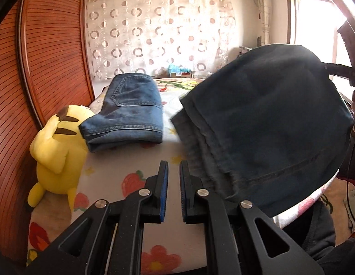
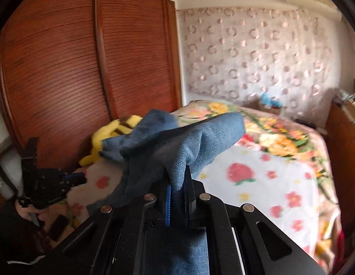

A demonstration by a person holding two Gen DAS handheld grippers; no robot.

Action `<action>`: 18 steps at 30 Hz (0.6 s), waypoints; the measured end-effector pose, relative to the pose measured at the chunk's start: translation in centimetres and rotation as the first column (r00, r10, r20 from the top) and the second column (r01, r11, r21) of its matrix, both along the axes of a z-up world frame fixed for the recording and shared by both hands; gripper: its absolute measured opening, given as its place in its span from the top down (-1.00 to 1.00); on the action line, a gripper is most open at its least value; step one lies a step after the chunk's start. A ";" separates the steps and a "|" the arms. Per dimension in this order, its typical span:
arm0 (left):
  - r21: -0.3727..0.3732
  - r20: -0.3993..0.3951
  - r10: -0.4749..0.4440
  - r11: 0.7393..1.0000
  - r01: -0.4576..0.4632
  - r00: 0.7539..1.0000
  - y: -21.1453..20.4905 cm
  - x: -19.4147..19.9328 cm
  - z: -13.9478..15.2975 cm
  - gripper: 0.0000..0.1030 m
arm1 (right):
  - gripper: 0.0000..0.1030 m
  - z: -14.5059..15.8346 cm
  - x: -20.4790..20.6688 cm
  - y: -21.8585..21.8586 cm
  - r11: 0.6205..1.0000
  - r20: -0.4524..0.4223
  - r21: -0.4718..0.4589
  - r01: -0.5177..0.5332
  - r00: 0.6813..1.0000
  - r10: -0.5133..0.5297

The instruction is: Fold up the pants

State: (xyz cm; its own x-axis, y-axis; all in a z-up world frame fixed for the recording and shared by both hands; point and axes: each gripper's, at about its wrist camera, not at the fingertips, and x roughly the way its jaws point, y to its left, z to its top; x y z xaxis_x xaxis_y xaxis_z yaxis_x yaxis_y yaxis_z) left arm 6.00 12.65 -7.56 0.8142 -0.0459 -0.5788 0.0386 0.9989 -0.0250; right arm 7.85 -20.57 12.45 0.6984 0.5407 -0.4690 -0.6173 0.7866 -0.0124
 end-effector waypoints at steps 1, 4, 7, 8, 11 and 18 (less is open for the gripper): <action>0.000 -0.001 -0.006 1.000 0.006 1.000 -0.2 0.1 0.0 0.79 | 0.85 -0.2 0.1 -0.9 1.000 -0.004 -0.011 0.023 1.000 -0.023; 0.006 -0.003 -0.030 1.000 0.030 1.000 -1.3 0.4 0.0 0.79 | 0.85 -1.7 0.9 -4.6 0.994 -0.039 -0.045 0.095 0.995 -0.097; 0.000 -0.006 -0.050 0.999 0.050 0.999 -2.1 1.0 0.0 0.79 | 0.85 -4.3 2.1 -8.3 0.980 -0.085 -0.071 0.183 0.978 -0.189; -0.004 -0.007 -0.055 0.998 0.055 0.998 -2.5 1.3 0.0 0.79 | 0.85 -5.4 2.6 -9.4 0.977 -0.113 -0.071 0.199 0.972 -0.206; -0.023 -0.016 -0.069 0.997 0.069 0.997 -3.4 2.1 0.0 0.77 | 0.84 -8.4 4.1 -10.9 0.969 -0.174 -0.070 0.236 0.954 -0.245; -0.046 -0.016 -0.122 0.992 0.121 0.992 -5.8 4.2 0.1 0.18 | 0.53 -11.5 6.0 -11.7 0.944 -0.239 -0.036 0.328 0.914 -0.327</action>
State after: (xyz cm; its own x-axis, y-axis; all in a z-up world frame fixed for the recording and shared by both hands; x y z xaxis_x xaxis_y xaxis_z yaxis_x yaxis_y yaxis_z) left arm 10.23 6.84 -7.45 0.7899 -0.1705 -0.5890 0.1590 0.9847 -0.0718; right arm 13.85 -32.25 0.90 0.7045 0.3036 -0.6415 -0.3093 0.9449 0.1075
